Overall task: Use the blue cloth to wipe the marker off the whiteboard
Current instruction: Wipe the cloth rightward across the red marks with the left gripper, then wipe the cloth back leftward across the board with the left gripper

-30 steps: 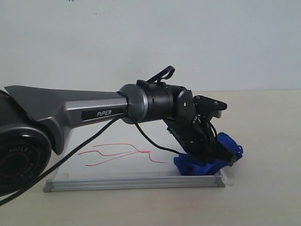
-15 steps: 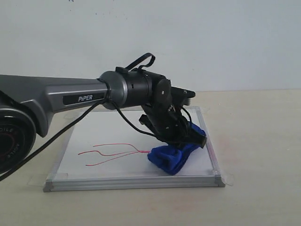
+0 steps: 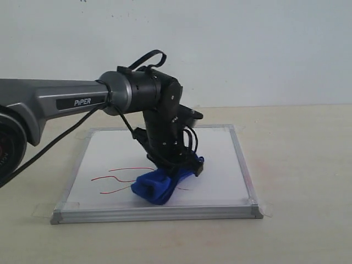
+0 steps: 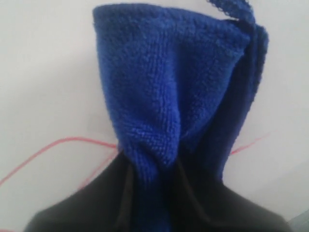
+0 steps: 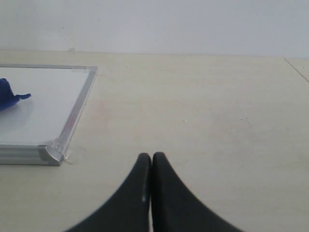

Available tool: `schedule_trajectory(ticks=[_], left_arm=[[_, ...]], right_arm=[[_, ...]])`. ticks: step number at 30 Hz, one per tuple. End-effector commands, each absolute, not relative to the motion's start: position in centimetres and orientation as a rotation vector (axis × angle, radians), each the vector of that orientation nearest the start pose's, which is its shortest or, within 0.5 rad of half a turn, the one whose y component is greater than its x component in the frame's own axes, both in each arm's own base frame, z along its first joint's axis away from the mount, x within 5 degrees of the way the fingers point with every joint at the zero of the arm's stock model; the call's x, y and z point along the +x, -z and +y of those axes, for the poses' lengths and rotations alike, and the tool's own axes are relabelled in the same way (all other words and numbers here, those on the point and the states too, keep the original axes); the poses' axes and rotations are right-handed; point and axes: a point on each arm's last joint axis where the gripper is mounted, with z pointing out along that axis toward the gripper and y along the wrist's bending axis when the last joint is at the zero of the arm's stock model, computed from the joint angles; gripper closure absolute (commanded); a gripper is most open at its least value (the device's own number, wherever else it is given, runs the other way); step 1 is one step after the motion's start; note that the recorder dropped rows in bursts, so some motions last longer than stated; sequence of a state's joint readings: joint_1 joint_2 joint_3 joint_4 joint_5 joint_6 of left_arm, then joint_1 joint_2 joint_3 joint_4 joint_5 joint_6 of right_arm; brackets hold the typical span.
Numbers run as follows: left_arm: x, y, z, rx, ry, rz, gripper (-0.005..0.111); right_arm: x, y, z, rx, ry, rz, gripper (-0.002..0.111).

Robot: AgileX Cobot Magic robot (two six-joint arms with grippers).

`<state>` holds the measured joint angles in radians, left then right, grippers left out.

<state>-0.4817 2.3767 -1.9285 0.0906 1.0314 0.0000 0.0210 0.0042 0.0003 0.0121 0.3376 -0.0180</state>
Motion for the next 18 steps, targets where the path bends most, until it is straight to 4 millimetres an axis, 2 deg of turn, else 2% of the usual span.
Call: schedule_trajectory(ticks=[1,4,7,11,14,18], left_arm=[[44.1,-13.6,-18.1,0.75,-0.19,2.961,0.103],[44.2,-13.8,-17.1,0.714,-0.17,2.994,0.103],[43.7,-13.4,-17.7,0.769,-0.063,3.013,0.103],[42.2,-12.4,-20.3,0.839,0.103,3.014,0.103],[41.0,-11.6,-22.5,0.908,0.113,2.983,0.103],[38.8,-11.5,-26.5,1.047,0.193,2.912,0.103]], right_arm=[[5.4,-18.3,0.1,-0.024,-0.01,1.817,0.108],[5.4,-18.3,0.1,-0.024,-0.01,1.817,0.108],[5.4,-18.3,0.1,-0.024,-0.01,1.817,0.108],[5.4,-18.3,0.1,-0.024,-0.01,1.817,0.108],[5.4,-18.3,0.1,-0.024,-0.01,1.817,0.108],[5.4,-18.3,0.1,-0.024,-0.01,1.817,0.108]])
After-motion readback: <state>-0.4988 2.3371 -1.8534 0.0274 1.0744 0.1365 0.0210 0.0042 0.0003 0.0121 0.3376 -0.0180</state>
